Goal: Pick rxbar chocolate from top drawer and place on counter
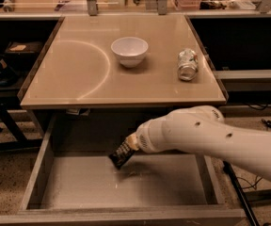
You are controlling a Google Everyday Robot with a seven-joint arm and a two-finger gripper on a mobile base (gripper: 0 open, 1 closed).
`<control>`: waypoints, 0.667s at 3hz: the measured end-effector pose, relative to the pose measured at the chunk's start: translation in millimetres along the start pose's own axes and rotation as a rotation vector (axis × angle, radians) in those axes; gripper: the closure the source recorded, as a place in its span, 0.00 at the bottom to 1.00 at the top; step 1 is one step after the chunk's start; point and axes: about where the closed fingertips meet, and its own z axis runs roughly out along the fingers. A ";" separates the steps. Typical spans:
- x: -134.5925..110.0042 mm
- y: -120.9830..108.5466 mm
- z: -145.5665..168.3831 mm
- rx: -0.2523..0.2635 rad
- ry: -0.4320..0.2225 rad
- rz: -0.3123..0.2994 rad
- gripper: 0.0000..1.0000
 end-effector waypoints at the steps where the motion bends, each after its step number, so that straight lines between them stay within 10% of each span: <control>1: -22.2 -17.3 -39.4 -0.009 -0.018 -0.042 1.00; 2: -25.8 -16.2 -42.7 -0.010 -0.017 -0.095 1.00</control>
Offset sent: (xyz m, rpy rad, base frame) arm 0.0077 -0.0206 0.0340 0.0023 -0.0228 0.0236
